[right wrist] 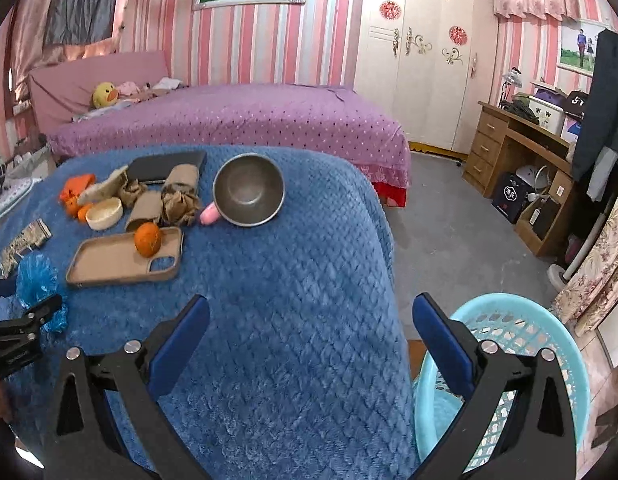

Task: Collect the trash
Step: 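Grasp the blue plastic bag with the left gripper while the right gripper grasps an orange peel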

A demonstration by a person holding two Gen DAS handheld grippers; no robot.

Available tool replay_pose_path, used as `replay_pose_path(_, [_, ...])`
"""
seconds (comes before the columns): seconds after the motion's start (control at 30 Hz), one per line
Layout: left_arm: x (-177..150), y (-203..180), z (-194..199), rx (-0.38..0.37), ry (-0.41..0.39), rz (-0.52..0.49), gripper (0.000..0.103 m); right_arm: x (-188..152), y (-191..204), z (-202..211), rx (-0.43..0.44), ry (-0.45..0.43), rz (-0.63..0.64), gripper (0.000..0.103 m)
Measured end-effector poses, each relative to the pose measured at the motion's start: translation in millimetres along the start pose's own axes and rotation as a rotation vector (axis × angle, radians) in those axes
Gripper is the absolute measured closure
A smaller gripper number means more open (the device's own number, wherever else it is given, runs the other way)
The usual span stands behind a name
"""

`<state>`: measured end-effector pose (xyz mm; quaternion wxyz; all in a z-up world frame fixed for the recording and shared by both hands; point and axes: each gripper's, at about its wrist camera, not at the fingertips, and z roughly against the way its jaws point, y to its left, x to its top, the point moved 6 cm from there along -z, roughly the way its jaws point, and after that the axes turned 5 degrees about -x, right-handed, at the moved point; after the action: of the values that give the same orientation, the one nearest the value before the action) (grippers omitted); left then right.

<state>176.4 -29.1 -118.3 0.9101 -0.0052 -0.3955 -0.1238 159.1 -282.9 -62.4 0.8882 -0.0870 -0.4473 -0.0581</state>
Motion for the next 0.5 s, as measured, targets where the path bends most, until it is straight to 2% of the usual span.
replay_pose_path(0.07, [3.5, 2.4, 4.9, -0.009, -0.01, 0.02, 0.065, -2.8, 6.4, -2.7, 0.033, 0.009, -0.003, 0.004])
replay_pose_path(0.13, [8.7, 9.2, 14.0, -0.019, -0.038, 0.053, 0.068, -4.5, 14.4, -4.2, 0.04, 0.014, 0.008, 0.004])
replay_pose_path(0.23, [21.1, 23.8, 32.9, 0.002, -0.113, 0.08, 0.068, -3.5, 31.3, -4.7, 0.047, 0.006, 0.037, 0.004])
replay_pose_path(0.3, [29.8, 33.5, 40.5, 0.05, -0.15, 0.078, 0.068, -1.2, 46.5, -4.9, 0.077, -0.006, 0.049, 0.004])
replay_pose_path(0.4, [40.5, 51.9, 47.1, 0.117, -0.188, 0.091, 0.068, 5.1, 67.7, -5.4, 0.096, -0.02, 0.079, 0.004])
replay_pose_path(0.5, [46.4, 71.4, 48.3, 0.131, -0.202, 0.147, 0.068, 12.7, 92.5, -7.9, 0.11, -0.041, 0.106, 0.004])
